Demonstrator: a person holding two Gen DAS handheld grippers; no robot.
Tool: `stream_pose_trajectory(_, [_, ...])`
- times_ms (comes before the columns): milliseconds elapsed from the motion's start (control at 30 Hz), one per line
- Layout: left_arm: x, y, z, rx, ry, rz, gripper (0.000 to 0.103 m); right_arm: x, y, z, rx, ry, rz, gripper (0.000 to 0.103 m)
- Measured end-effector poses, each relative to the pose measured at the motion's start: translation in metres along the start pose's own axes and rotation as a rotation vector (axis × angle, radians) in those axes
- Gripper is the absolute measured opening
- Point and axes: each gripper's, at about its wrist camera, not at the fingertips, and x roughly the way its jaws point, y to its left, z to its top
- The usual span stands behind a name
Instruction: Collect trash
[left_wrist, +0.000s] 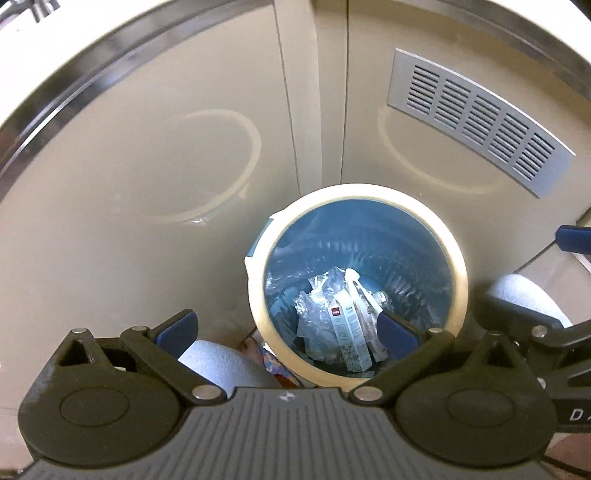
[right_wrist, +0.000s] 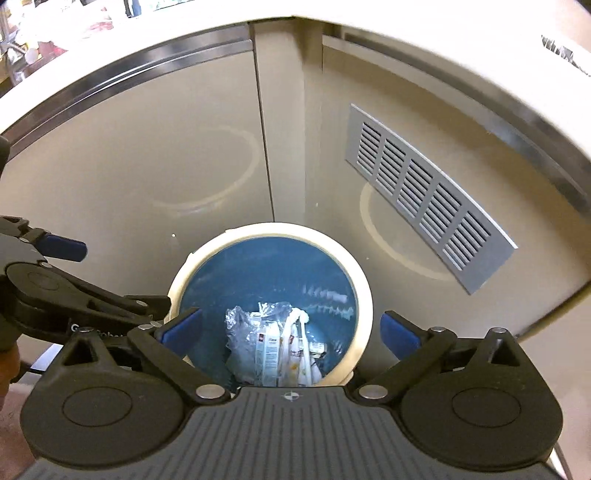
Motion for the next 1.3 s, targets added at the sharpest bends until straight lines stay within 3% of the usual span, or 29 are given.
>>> stream_pose_trajectory(200, [-0.018, 0.007, -0.015, -0.007, -0.031, 0.008, 0.103, -0.018, 0.007, -0.008, 0.008, -0.031, -0.026, 0.103])
stream_pose_trajectory(367, [-0.027, 0.007, -0.023, 0.004, -0.032, 0.035, 0.103, -0.024, 0.010, -0.013, 0.021, -0.005, -0.051, 0.103])
stream_pose_trajectory(567, [-0.032, 0.029, -0.027, -0.113, -0.040, -0.040, 0.103, -0.026, 0.012, -0.016, 0.019, 0.008, -0.082, 0.103])
stream_pose_trajectory(667, [-0.033, 0.033, -0.027, -0.148, -0.042, -0.030, 0.103, -0.026, 0.017, -0.017, 0.005, 0.001, -0.092, 0.103])
stream_pose_trajectory(1300, [-0.033, 0.019, -0.025, -0.075, -0.046, -0.013, 0.103, -0.022, 0.018, -0.018, 0.015, 0.012, -0.105, 0.103])
